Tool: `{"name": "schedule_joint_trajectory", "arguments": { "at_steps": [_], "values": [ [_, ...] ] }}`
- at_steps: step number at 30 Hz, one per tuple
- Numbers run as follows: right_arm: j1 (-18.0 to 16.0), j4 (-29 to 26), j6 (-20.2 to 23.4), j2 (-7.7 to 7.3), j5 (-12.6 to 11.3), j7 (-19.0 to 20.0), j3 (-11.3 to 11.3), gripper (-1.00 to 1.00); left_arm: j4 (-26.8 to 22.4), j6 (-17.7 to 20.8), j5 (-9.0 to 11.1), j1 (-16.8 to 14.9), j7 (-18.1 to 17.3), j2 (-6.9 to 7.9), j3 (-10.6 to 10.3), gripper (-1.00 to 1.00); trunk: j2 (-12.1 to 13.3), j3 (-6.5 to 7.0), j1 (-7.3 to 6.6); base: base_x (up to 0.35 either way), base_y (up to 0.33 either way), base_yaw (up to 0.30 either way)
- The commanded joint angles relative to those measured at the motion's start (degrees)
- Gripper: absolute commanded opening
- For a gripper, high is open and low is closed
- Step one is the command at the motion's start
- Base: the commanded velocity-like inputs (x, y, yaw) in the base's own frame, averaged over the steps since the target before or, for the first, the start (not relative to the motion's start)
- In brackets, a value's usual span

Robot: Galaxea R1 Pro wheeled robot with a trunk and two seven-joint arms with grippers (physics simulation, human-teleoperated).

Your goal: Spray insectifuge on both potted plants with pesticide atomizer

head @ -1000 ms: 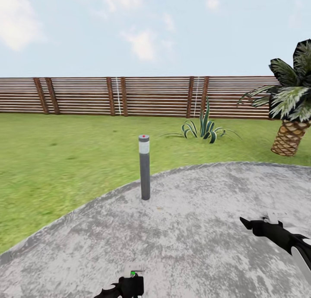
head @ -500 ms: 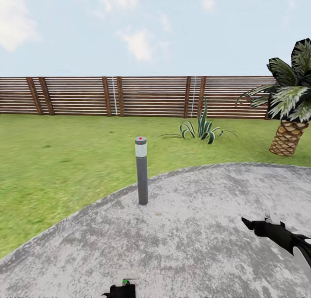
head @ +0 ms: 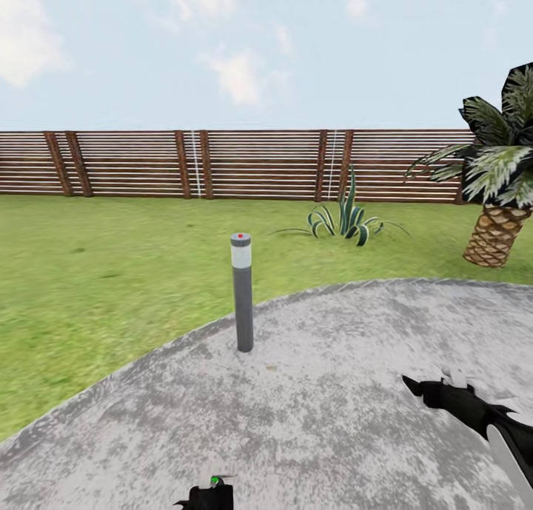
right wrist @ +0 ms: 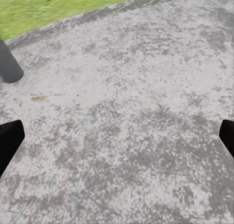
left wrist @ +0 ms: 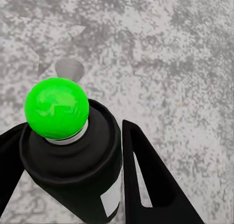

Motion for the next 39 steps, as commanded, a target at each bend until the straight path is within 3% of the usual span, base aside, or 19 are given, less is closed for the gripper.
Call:
{"name": "schedule_joint_trajectory", "arguments": {
  "at_steps": [1,6,8,9,10,12,13,15,16,20,24,33,39],
  "values": [
    [0.00,-0.03,0.04,0.00,0.00,0.01,-0.02,1.00,0.04,0.00,-0.01,0.02,0.00,0.01,0.00,-1.00,0.00,0.00,0.00,0.303,0.000,0.000],
    [0.00,-0.23,0.15,-0.08,0.07,-0.07,-0.51,1.00,-0.20,0.01,-0.01,-0.42,0.07,0.05,0.04,-1.00,0.00,0.00,0.00,0.315,0.000,0.000],
    [0.00,-0.53,0.08,-0.09,0.04,1.11,-0.67,1.00,-0.57,0.49,-0.09,-3.82,0.04,-0.24,-0.01,-1.00,0.00,0.00,0.00,0.319,0.000,-0.072],
    [0.00,-0.62,0.48,-0.43,0.05,4.03,-0.87,1.00,-0.94,0.83,-0.20,-6.21,0.10,-0.58,-0.03,-1.00,0.00,0.00,0.00,0.319,0.000,-0.230],
    [0.00,-0.65,1.65,-1.25,0.03,6.56,-1.97,1.00,-1.83,1.46,-0.24,-7.99,0.09,-0.71,-0.09,-1.00,0.00,0.01,0.00,0.319,0.000,-0.267],
    [-0.04,-0.61,6.89,-2.20,0.06,8.03,-4.58,1.00,-4.18,2.51,-0.96,-9.47,0.05,-0.65,-0.17,-1.00,0.00,0.06,0.00,0.319,0.027,-0.285],
    [-0.04,-0.59,8.59,-2.38,0.15,8.24,-5.28,1.00,-5.04,2.82,-2.98,-9.90,0.02,-0.67,-0.21,-1.00,0.00,0.09,0.00,0.319,0.064,-0.291],
    [-0.01,-0.41,9.45,-2.64,0.30,8.27,-5.92,1.00,-6.01,2.90,-5.83,-10.07,-0.12,-0.74,-0.20,-1.00,0.00,0.16,0.00,0.319,0.080,-0.292],
    [0.11,-0.29,9.95,-2.91,1.83,8.35,-8.44,1.00,-10.23,2.84,-6.79,-10.06,-0.24,0.12,-0.19,-1.00,0.00,0.17,0.00,0.319,0.103,-0.293],
    [0.17,-0.49,9.58,-2.99,6.38,8.45,-9.76,1.00,-13.77,2.83,-6.95,-10.03,-0.27,1.34,-0.54,-1.00,0.00,0.18,0.00,0.318,0.126,-0.293],
    [0.18,-0.43,9.56,-2.92,6.57,8.41,-9.79,1.00,-13.60,2.90,-7.03,-10.02,-0.27,0.89,-0.70,-1.00,0.00,0.18,0.00,0.299,0.216,-0.293],
    [0.18,-0.37,10.38,-3.02,6.58,8.37,-9.87,1.00,-15.53,2.80,-7.04,-9.85,-0.27,1.43,-0.70,-1.00,0.00,0.18,0.00,0.274,0.251,-0.293],
    [0.17,-0.47,12.29,-3.50,6.58,8.37,-11.77,1.00,-14.98,2.44,-7.12,-9.78,-0.14,1.48,-0.79,-1.00,0.00,0.18,0.00,0.115,0.096,-0.293]
  ]
}}
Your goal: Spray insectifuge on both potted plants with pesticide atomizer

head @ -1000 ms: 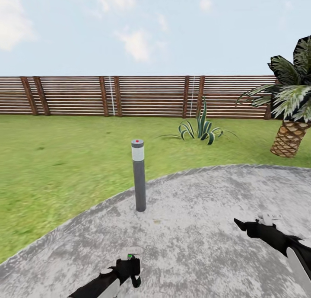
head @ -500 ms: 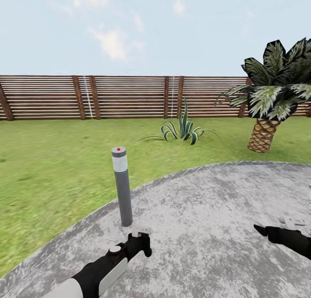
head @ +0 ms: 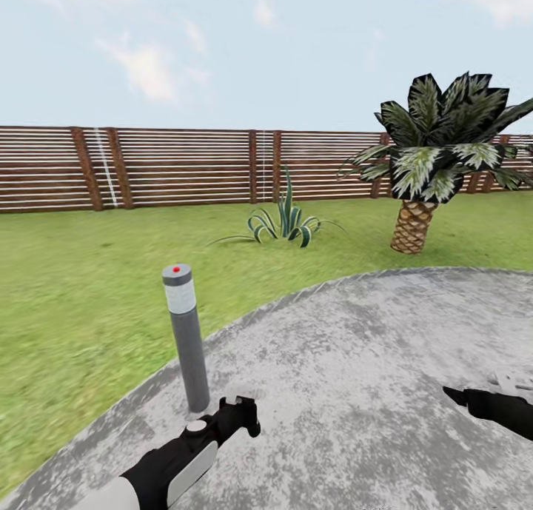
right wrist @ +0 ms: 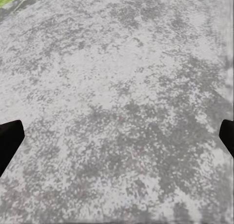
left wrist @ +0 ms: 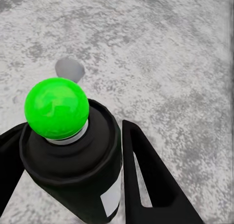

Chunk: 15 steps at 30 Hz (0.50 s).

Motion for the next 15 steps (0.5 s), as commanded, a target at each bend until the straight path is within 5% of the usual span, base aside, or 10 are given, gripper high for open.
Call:
{"name": "schedule_joint_trajectory", "arguments": {
  "at_steps": [1,6,9,13,15],
  "values": [
    [0.00,-0.01,0.06,-0.10,0.01,0.00,-0.08,1.00,0.06,-0.03,-0.01,0.01,0.02,-0.03,-0.02,-1.00,0.00,0.00,0.00,0.011,0.007,-0.293],
    [0.00,-0.07,-0.31,-0.85,0.01,0.00,-0.16,1.00,0.18,0.25,0.05,0.01,0.03,-0.62,0.08,-1.00,0.00,0.00,0.00,-0.125,0.000,-0.293],
    [0.00,-0.13,-0.33,-1.03,0.01,0.00,-0.16,1.00,-3.54,0.01,0.07,0.40,-0.05,0.50,0.05,-1.00,0.00,0.01,0.00,-0.309,0.083,-0.293],
    [0.00,-0.20,-0.44,-1.07,0.01,0.00,-0.16,1.00,-12.74,0.73,0.61,1.69,-0.12,5.68,0.11,-1.00,0.00,0.10,0.00,-0.240,0.122,-0.293],
    [0.00,-0.20,-0.42,-1.13,0.01,0.00,-0.16,1.00,-14.68,3.09,0.67,2.07,-0.09,6.59,0.13,-1.00,0.00,0.14,0.00,-0.051,0.028,-0.293]
  ]
}}
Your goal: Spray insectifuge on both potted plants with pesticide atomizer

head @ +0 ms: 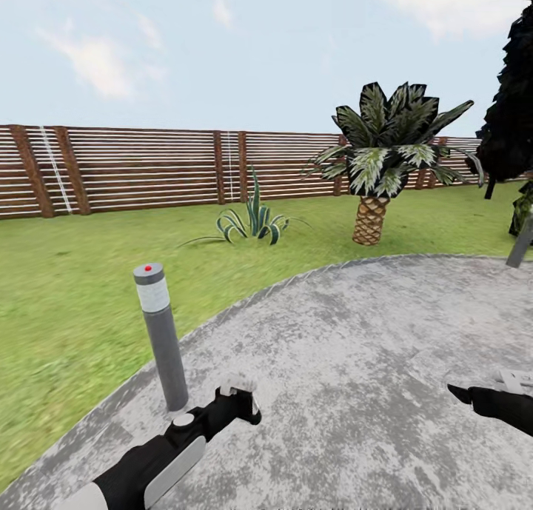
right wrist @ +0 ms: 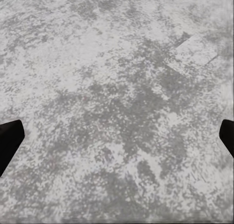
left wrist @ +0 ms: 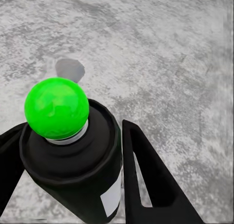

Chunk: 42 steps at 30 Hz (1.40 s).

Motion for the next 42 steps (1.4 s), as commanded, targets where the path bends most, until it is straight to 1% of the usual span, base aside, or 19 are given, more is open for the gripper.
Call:
{"name": "schedule_joint_trajectory", "arguments": {
  "at_steps": [1,3,6,13,19,20,21,23,24,26,27,28,29,30,32,33,34,39,42],
  "values": [
    [0.00,0.00,0.01,-0.03,0.01,0.00,0.00,1.00,-0.07,9.75,-0.20,0.12,0.12,-0.69,0.13,-1.00,0.00,0.02,0.00,-0.005,0.003,-0.293],
    [0.00,0.00,-0.03,-0.03,0.01,0.00,0.00,1.00,0.08,14.03,-0.14,0.14,0.55,-1.23,0.27,-1.00,0.00,0.06,0.00,-0.002,0.001,-0.293],
    [0.00,0.00,-0.06,-0.03,0.01,0.00,0.00,1.00,1.65,15.84,-0.45,0.14,0.39,-1.93,0.25,-1.00,0.00,0.12,0.00,0.000,0.000,-0.293],
    [0.00,-0.05,0.02,-0.03,0.01,0.00,0.00,1.00,2.14,15.64,-0.78,0.14,0.43,-2.42,0.00,-1.00,0.00,0.25,0.00,0.000,0.012,-0.293],
    [0.00,-0.02,0.11,-0.09,0.01,0.00,0.00,1.00,2.29,15.59,-0.76,0.14,0.29,-2.48,-0.06,-1.00,0.00,0.36,0.00,0.000,0.250,-0.289],
    [0.00,0.06,0.16,-0.22,0.01,0.00,-0.37,1.00,2.36,15.58,-0.72,0.14,0.32,-2.89,-0.07,-1.00,0.00,0.37,0.00,0.000,0.286,-0.122],
    [-0.04,0.43,-0.08,-0.09,0.01,-0.09,-2.58,1.00,2.43,15.56,-0.98,0.14,0.38,-3.40,-0.10,-1.00,0.00,0.37,0.00,0.000,0.295,-0.040],
    [-0.01,0.62,-0.58,0.10,0.01,-0.02,-5.56,1.00,3.31,15.55,-3.45,0.14,0.33,-4.22,-0.02,-1.00,0.00,0.37,0.00,0.022,0.297,-0.010],
    [-0.06,0.49,-1.68,0.05,0.01,-0.01,-6.75,1.00,4.06,15.55,-3.89,0.14,0.37,-4.72,0.00,-1.00,0.00,0.37,0.00,0.101,0.201,-0.001],
    [-0.06,0.27,-3.01,-0.01,0.01,-0.04,-7.55,1.00,4.42,15.50,-4.07,0.14,0.45,-4.97,0.00,-1.00,0.00,0.37,0.00,0.034,0.068,-0.106],
    [-0.05,0.11,-3.26,-0.30,0.09,-0.06,-7.60,1.00,7.99,15.71,-3.96,0.14,1.19,-9.83,0.04,-1.00,0.00,0.37,0.00,0.001,0.001,-0.285],
    [-0.05,0.09,-3.24,-0.36,0.10,-0.05,-7.64,1.00,10.37,15.83,-4.02,0.02,1.94,-11.61,0.11,-1.00,0.00,0.37,0.00,0.000,0.000,-0.288],
    [-0.06,0.09,-3.24,-0.37,0.10,-0.07,-7.64,1.00,10.69,15.92,-4.03,-0.09,3.98,-12.21,0.16,-1.00,0.00,0.37,0.00,0.000,0.000,-0.288],
    [-0.06,0.21,-3.09,-0.45,0.16,-0.31,-7.68,1.00,10.20,16.23,-3.93,-0.20,11.99,-14.11,0.29,-1.00,0.00,0.37,0.00,0.000,0.000,-0.289],
    [-0.08,0.23,-3.06,-0.46,0.96,-0.61,-7.70,1.00,9.97,16.39,-3.56,-0.21,14.03,-14.91,0.34,-1.00,0.00,0.37,0.00,0.000,0.000,-0.289],
    [-0.06,0.17,-3.23,-0.41,3.96,-0.62,-7.80,1.00,9.94,16.88,-3.50,-0.36,14.33,-15.18,0.42,-1.00,0.00,0.37,0.00,0.000,0.000,-0.291],
    [-0.08,0.13,-3.27,-0.40,4.50,-0.62,-7.81,1.00,9.94,17.71,-3.58,-0.42,14.44,-15.18,0.47,-1.00,0.00,0.37,0.00,0.000,0.000,-0.291],
    [-0.09,0.09,-3.24,-0.38,5.00,-0.62,-7.87,1.00,10.19,18.44,-3.66,-0.47,15.50,-15.17,0.83,-1.00,0.00,0.37,0.00,0.000,0.000,-0.292],
    [-0.08,0.09,-3.19,-0.38,5.04,-0.62,-7.84,1.00,10.00,18.01,-3.83,-0.47,14.96,-15.03,0.76,-1.00,0.00,0.37,0.00,0.000,0.000,-0.291]
  ]
}}
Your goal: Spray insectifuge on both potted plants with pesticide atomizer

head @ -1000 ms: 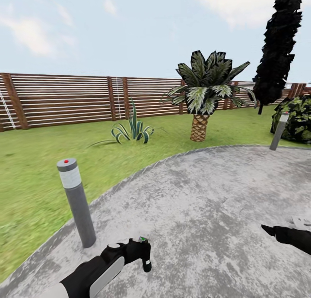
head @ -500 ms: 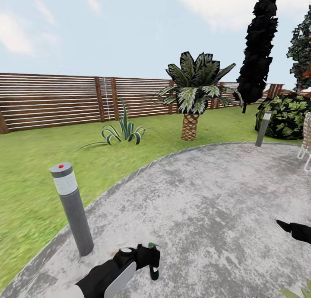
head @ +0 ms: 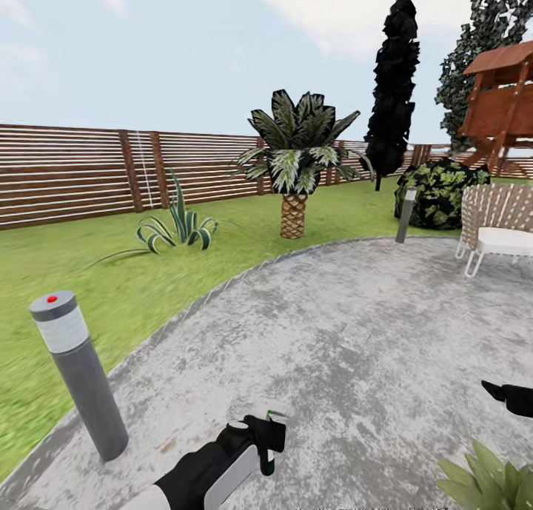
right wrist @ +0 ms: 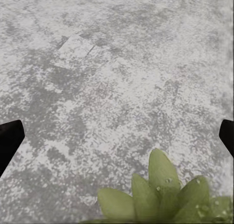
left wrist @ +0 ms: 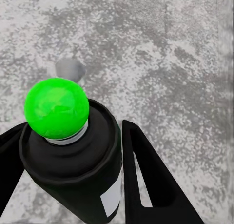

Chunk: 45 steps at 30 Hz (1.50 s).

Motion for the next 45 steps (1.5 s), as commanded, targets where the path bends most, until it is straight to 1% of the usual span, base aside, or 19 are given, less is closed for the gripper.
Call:
{"name": "schedule_joint_trajectory", "arguments": {
  "at_steps": [1,3,8,9,11,13,15,18,19,20,21,23,24,25,27,34,38,41,45],
  "values": [
    [0.02,0.00,-0.08,0.00,0.06,0.00,0.01,1.00,-0.06,-0.09,-0.03,0.00,-0.13,0.27,0.14,-1.00,0.00,0.00,0.00,0.000,0.000,-0.291],
    [0.03,-0.04,-0.12,-0.06,0.07,0.06,-0.05,1.00,-0.98,-0.10,-0.04,0.00,-0.18,0.73,0.28,-1.00,0.00,0.00,0.00,0.000,0.000,-0.291],
    [-0.01,0.12,0.38,-0.09,0.19,-0.05,-1.19,1.00,-11.46,1.89,0.10,0.44,-0.25,6.19,-0.90,-1.00,0.00,0.00,0.00,0.000,0.000,-0.291],
    [-0.01,0.13,0.84,-0.12,0.68,-0.07,-1.23,1.00,-11.73,2.29,-0.17,0.48,-0.44,6.55,-1.86,-1.00,0.00,0.00,0.00,0.000,0.000,-0.291],
    [-0.01,0.12,2.68,-0.60,2.81,-0.01,-1.17,1.00,-10.34,2.66,-1.43,0.52,-3.50,6.75,-6.32,-1.00,0.00,0.00,0.00,0.000,0.000,-0.291],
    [-0.03,0.00,3.86,-0.81,3.81,0.06,-1.18,1.00,-5.62,2.59,-2.84,0.23,-12.51,6.54,-9.58,-1.00,0.00,0.00,0.00,0.000,0.000,-0.291],
    [-0.10,-0.22,4.18,-0.92,4.06,0.15,-1.21,1.00,1.03,1.56,-4.61,-1.12,-21.99,5.99,-10.24,-1.00,0.00,0.00,0.00,0.000,0.000,-0.291],
    [-0.17,-0.48,4.26,-1.01,4.11,0.25,-1.18,1.00,5.13,0.25,-5.26,-1.87,-25.03,5.26,-10.32,-1.00,0.00,0.00,0.00,0.000,0.000,-0.291],
    [-0.18,-0.56,4.32,-1.04,4.12,0.26,-1.13,1.00,7.17,-0.76,-5.44,-2.06,-25.44,3.92,-10.36,-1.00,0.00,0.00,0.00,0.000,0.000,-0.292],
    [-0.18,-0.65,4.36,-1.13,4.10,0.26,-1.13,1.00,9.96,-2.06,-7.14,-2.56,-25.63,1.54,-10.41,-1.00,0.00,0.00,0.00,0.000,0.000,-0.292],
    [-0.18,-0.63,4.73,-1.23,4.09,0.32,-1.12,1.00,10.69,-2.52,-8.83,-2.83,-25.67,0.89,-10.40,-1.00,0.00,0.00,0.00,0.000,0.000,-0.291],
    [-0.19,-0.62,12.55,-3.04,3.52,2.89,-1.12,1.00,11.44,-2.89,-11.13,-4.29,-26.25,0.21,-10.34,-1.00,0.00,0.00,0.00,0.000,0.000,-0.291],
    [-0.19,-0.62,13.51,-3.33,3.47,4.00,-1.12,1.00,11.53,-2.75,-11.25,-5.08,-27.75,0.16,-10.34,-1.00,0.00,0.00,0.00,0.000,0.000,-0.291],
    [-0.19,-0.62,14.22,-3.50,3.43,4.87,-0.92,1.00,11.59,-2.44,-11.38,-6.51,-32.55,0.10,-10.34,-1.00,0.00,0.00,0.00,0.000,0.000,-0.291],
    [-0.19,-0.63,14.41,-3.51,3.44,5.12,-0.48,1.00,11.75,-1.98,-11.42,-7.53,-35.78,-0.24,-10.33,-1.00,0.00,0.00,0.00,0.000,0.000,-0.291],
    [-0.19,-0.69,14.14,-3.60,3.50,5.13,-0.24,1.00,12.55,-0.98,-11.13,-8.35,-35.59,-0.43,-10.25,-1.00,0.00,0.00,0.00,0.000,0.000,-0.291],
    [-0.19,-0.70,14.11,-3.60,3.51,5.16,-0.16,1.00,13.81,-3.09,-11.03,-8.35,-30.10,-0.45,-10.33,-1.00,0.00,0.00,0.00,0.000,0.000,-0.291],
    [-0.19,-0.70,14.11,-3.60,3.51,5.18,-0.16,1.00,18.98,-3.65,-11.03,-8.35,-28.99,-2.70,-10.41,-1.00,0.00,0.00,0.00,0.000,0.000,-0.291],
    [-0.19,-0.70,14.11,-3.60,3.51,5.19,-0.16,1.00,19.60,-3.70,-10.95,-8.35,-28.89,-3.01,-10.42,-1.00,0.00,0.00,0.00,0.000,0.000,-0.291]
  ]
}}
